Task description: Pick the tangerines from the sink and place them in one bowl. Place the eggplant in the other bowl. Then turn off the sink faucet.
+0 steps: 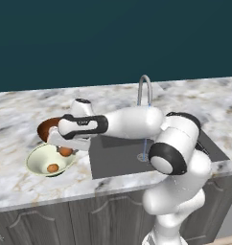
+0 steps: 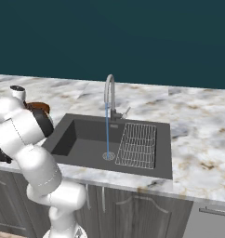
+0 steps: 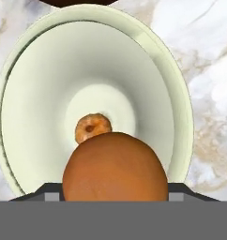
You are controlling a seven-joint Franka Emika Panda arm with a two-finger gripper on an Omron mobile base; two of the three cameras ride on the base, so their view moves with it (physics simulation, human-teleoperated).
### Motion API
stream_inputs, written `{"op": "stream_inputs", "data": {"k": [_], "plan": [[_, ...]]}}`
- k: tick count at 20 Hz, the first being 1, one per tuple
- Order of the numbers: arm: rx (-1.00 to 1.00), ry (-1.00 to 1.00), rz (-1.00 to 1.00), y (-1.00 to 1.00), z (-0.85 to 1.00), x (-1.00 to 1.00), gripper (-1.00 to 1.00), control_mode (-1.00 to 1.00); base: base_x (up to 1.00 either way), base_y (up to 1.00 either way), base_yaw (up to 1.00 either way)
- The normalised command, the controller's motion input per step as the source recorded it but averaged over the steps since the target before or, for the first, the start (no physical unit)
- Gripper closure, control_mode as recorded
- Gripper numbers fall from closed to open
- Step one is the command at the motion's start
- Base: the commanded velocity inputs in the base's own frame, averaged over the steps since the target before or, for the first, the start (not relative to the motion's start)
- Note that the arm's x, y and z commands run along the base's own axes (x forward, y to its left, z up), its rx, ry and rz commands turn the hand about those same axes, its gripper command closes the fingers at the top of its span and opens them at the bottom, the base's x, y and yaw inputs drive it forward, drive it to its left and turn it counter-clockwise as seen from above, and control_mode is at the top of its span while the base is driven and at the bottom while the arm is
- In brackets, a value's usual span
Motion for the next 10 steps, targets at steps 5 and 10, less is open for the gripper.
{"op": "stream_inputs", "data": {"k": [5, 10], "plan": [[-0.06, 0.09, -0.04, 0.20, -0.27, 0.22, 1.00, -1.00, 0.00, 0.00, 0.00], [-0.05, 0.04, -0.04, 0.17, -0.23, 0.21, 1.00, -1.00, 0.00, 0.00, 0.00]]}}
